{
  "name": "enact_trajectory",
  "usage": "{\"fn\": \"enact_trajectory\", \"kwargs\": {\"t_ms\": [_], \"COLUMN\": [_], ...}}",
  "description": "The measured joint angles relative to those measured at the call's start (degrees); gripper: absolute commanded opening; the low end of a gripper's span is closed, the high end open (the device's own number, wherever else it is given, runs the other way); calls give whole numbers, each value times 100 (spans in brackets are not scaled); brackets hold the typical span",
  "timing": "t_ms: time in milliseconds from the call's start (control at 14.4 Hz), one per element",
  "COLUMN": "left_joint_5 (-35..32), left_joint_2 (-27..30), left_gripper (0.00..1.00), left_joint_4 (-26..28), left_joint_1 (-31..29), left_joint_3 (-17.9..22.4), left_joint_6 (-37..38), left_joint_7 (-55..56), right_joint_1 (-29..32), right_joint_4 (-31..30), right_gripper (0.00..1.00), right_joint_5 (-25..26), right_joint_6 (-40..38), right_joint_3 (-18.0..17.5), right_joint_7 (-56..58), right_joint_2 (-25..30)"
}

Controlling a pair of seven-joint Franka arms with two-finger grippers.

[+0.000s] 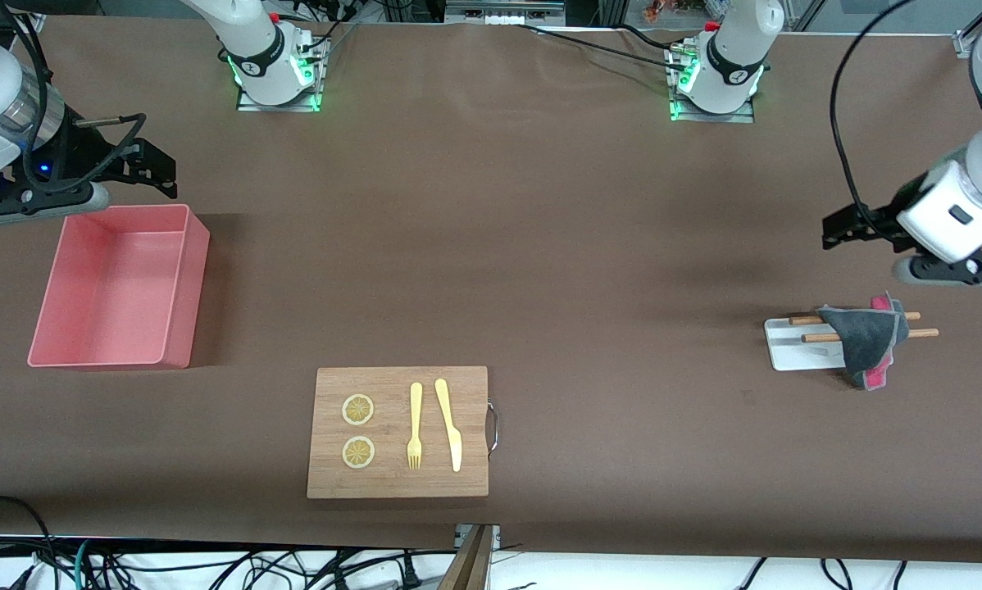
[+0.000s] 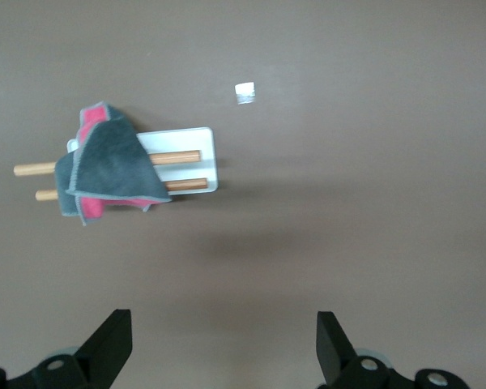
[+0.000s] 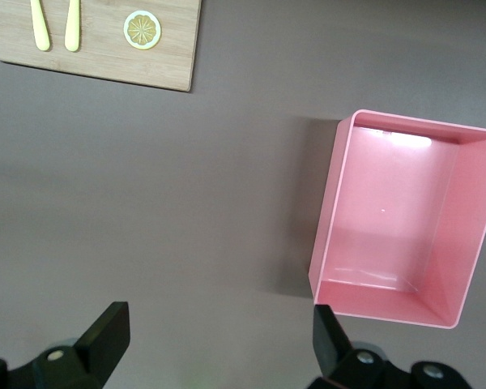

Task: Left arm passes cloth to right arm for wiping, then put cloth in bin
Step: 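Move the left gripper down toward the grey cloth on the chopsticks, then grasp the grey cloth with the left gripper and lift it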

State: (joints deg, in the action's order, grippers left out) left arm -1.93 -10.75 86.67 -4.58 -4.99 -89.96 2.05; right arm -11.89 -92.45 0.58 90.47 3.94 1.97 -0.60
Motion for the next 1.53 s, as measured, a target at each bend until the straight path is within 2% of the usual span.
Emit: {"fn": "enact_trajectory", "kwargs": {"t_ms": [556,625,833,1042,1528], "left_joint_5": [12,101,811,1065,1072], "left_joint_2": [-927,-1062,-1417,-1676,-2053], "left_gripper": [100,96,60,59,59], "left_joint_4": [1,-1,-8,-11,-5], "left_joint_1": [-1068,-1197,-1579,-1705,-1975], "left_joint_3": [53,52,54,48,46], "left_joint_6": [-1554,-1609,-1643,-1659,-1879], "left_joint_7": [-9,-9,-78,-492,-1029], "right_joint_1": [-2,-2,-2,-2,-2], "right_joint_4": [4,4,4,5,5], "right_gripper": [100,100,100,100,100], "right_joint_5": [0,0,0,0,0], "right_joint_6": [0,0,0,0,0], "right_joint_3": [-1,-1,-1,-1,-1], "right_joint_7": [0,0,0,0,0], "right_joint_2": [0,0,-1,-1,-2]}}
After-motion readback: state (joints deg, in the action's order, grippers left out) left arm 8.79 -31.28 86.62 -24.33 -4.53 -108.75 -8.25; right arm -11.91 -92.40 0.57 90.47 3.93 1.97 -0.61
